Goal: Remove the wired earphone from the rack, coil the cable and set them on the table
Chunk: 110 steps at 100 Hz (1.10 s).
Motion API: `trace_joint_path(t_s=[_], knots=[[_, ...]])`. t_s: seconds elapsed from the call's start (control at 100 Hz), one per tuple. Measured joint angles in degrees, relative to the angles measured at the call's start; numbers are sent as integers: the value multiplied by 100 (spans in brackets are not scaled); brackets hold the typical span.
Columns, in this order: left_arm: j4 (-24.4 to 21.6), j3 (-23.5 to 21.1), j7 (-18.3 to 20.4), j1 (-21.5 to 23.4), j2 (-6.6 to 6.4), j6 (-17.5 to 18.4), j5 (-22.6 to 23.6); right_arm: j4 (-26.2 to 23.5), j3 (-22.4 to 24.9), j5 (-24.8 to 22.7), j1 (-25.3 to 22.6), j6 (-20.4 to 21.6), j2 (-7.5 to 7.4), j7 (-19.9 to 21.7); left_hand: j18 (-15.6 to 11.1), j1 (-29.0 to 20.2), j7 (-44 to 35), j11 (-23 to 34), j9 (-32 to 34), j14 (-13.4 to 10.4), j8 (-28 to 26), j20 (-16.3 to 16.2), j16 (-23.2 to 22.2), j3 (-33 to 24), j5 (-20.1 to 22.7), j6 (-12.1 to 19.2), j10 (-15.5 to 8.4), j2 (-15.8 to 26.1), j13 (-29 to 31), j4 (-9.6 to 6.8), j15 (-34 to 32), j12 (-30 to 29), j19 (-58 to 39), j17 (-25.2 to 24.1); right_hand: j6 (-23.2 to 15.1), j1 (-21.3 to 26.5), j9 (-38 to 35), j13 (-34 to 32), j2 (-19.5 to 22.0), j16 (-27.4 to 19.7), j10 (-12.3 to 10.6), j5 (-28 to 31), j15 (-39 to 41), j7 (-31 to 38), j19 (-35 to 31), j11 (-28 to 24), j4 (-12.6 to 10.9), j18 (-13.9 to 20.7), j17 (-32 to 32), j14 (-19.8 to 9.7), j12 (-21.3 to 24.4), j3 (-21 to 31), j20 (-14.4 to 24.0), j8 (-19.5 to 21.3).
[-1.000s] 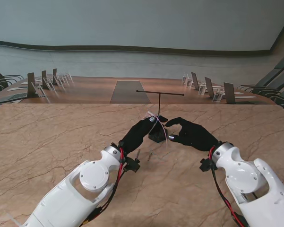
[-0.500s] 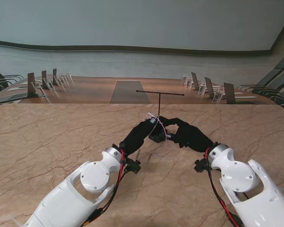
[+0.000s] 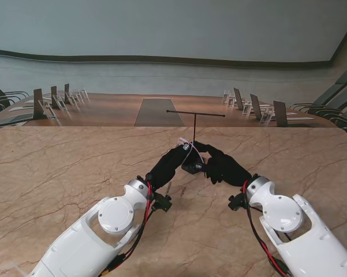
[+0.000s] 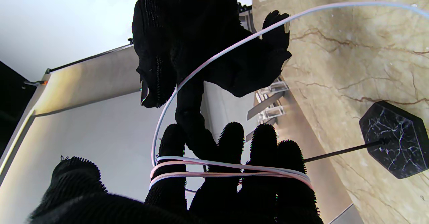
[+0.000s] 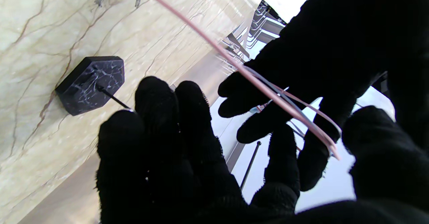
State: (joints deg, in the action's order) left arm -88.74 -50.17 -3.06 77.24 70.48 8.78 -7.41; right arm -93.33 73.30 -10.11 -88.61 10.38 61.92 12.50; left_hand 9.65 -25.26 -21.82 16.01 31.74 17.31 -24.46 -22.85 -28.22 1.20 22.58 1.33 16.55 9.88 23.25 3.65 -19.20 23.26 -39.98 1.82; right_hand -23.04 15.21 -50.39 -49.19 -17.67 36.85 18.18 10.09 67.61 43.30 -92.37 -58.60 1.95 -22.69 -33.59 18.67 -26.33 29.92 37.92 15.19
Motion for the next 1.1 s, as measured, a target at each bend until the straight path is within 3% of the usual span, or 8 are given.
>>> trace_joint_path(t_s=[0.41, 0.66, 0.7, 0.86, 0.94, 1.1], knots=[[72, -8, -10, -35, -2, 0, -39, 338, -366, 861, 260, 44, 74, 2, -80, 0, 151, -1, -3, -59, 19, 38, 1, 0, -85, 212, -2, 0, 0, 0, 0, -7, 7, 0, 19, 293, 0, -2, -57, 5, 22, -4, 101, -17, -46, -80, 0, -7, -12, 1, -15, -38, 46, -3], [102, 17, -12, -71, -1, 4, -63, 418, -503, 1097, 360, 63, 104, 70, -188, 0, 154, -1, -3, -148, -5, 40, 5, 0, -85, 446, 20, 0, 0, 0, 0, -9, 8, 0, 15, 469, 8, -54, -252, 58, 31, -4, 236, -51, -114, -290, 7, -15, -88, 1, -146, 460, 154, -56], [113, 25, -12, -77, -1, 4, -69, 418, -515, 1092, 368, 64, 104, 85, -208, 0, 154, -1, 7, -159, -5, 41, 22, 0, -85, 502, 20, 0, 0, 0, 0, -9, 8, 0, 15, 517, 19, -54, -252, 60, 31, -4, 279, -55, -142, -326, 121, -15, -93, 1, -158, 504, 157, 43], [163, 87, -32, -117, 3, -9, -79, 417, -535, 1072, 381, 102, 100, 107, -344, 0, 155, -1, 92, -265, -8, 44, 53, 0, -148, 772, 20, 0, -73, 0, -39, -12, 32, -26, 107, 723, 21, -153, -482, 75, 2, 51, 528, -74, -262, -593, 124, -15, -263, -31, -301, 897, 221, 889], [178, 116, -60, -142, 13, -15, -72, 417, -545, 1116, 381, 144, 97, 96, -404, 0, 158, -2, 92, -315, -9, 48, 54, 0, -149, 860, 20, 0, -130, 0, -14, -12, 88, -57, 174, 993, 17, -291, -623, 121, -9, 55, 714, -9, -380, -745, 534, -15, -432, -73, -422, 869, 290, 1007], [203, 173, -100, -190, 38, -44, -56, 432, -554, 1237, 391, 225, 94, 99, -510, 0, 170, -6, 91, -407, -11, 50, 54, 0, -208, 1062, 6, 0, -184, 0, -10, -12, 106, -96, 249, 1651, -12, -463, -771, 126, -56, 55, 954, 558, -524, -971, 790, -15, -657, -128, -578, 941, 363, 998]])
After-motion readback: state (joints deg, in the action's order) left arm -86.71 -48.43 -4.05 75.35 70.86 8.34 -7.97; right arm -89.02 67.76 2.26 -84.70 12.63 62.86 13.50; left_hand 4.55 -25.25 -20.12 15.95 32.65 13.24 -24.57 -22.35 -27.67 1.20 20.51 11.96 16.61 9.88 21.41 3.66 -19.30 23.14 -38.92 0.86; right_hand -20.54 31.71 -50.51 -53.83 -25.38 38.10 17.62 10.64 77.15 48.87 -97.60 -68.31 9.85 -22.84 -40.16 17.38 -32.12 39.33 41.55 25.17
